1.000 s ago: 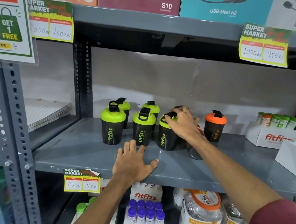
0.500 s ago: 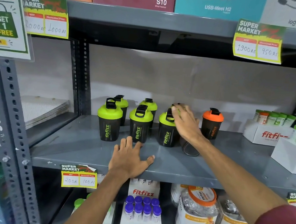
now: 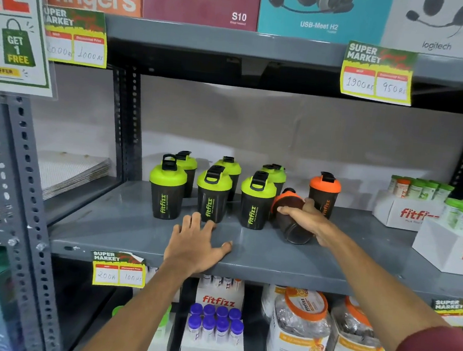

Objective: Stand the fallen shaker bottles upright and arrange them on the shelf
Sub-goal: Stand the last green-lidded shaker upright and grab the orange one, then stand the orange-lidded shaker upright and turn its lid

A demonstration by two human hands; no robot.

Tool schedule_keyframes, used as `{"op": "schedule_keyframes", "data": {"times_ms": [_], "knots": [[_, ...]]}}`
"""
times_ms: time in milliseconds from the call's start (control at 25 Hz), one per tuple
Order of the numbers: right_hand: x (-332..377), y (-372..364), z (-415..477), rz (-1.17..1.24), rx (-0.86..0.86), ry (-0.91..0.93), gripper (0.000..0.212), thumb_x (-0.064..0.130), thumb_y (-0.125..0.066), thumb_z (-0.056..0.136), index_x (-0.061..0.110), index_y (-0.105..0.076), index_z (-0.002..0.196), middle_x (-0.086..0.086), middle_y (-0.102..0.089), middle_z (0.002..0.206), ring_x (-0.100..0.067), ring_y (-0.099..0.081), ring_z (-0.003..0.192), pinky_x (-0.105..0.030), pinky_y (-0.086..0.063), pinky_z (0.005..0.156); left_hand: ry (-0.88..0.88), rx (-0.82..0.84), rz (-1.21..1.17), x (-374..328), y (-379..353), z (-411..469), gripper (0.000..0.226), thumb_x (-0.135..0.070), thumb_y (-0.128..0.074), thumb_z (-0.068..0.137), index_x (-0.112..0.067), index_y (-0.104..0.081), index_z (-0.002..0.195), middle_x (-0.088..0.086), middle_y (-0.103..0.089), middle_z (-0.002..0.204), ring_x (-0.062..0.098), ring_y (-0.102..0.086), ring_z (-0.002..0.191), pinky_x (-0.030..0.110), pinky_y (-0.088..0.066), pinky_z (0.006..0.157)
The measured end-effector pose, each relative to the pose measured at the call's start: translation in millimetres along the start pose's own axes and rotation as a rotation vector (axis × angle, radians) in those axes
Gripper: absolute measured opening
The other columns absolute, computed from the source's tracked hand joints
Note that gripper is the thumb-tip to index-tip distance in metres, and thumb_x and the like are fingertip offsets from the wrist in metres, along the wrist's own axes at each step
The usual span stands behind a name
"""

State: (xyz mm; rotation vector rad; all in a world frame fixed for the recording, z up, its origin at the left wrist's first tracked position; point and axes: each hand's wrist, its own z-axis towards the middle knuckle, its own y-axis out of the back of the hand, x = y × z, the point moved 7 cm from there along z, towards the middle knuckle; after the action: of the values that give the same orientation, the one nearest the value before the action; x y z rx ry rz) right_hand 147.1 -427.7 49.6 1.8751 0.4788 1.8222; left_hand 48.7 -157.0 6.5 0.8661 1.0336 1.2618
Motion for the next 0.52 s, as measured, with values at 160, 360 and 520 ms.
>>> {"op": "schedule_keyframes", "data": {"times_ms": [160, 360, 520], "knots": [[-7.3, 36.0, -1.9, 0.114, -0.149, 0.203, 0.11, 0.031, -0.081, 0.079, 0.026, -0.004, 0.158, -0.007, -0.049, 0.144, -0.03, -0.049, 0.131, -0.037, -0.038, 0.107, 0.006, -0.003, 0.002, -0.9, -0.6, 0.4, 0.077, -0.079, -0.031, 0.086, -0.028, -0.045, 0.142, 0.007, -0.039, 0.138, 0.027, -0.034, 0.132, 0.046, -0.033, 0.109], [-36.1, 53.7, -3.0, 0.174, -0.098, 0.244, 0.103, 0.008, -0.082, 0.077, 0.034, -0.014, 0.149, -0.002, -0.053, 0.127, -0.029, -0.052, 0.127, -0.04, -0.044, 0.103, 0.012, 0.0, 0.017, -0.7, -2.7, 1.6, 0.075, -0.078, -0.031, 0.086, -0.03, -0.044, 0.142, 0.005, -0.038, 0.136, 0.026, -0.034, 0.13, 0.045, -0.033, 0.109], [-50.1, 52.0, -8.7, 0.195, 0.016, 0.25, 0.117, 0.007, -0.085, 0.075, 0.038, -0.004, 0.155, -0.006, -0.043, 0.149, -0.029, -0.04, 0.141, -0.047, -0.039, 0.111, 0.011, 0.003, 0.017, 0.6, -3.8, 1.9, 0.077, -0.08, -0.029, 0.085, -0.031, -0.044, 0.143, 0.005, -0.038, 0.136, 0.025, -0.034, 0.13, 0.044, -0.033, 0.109]]}}
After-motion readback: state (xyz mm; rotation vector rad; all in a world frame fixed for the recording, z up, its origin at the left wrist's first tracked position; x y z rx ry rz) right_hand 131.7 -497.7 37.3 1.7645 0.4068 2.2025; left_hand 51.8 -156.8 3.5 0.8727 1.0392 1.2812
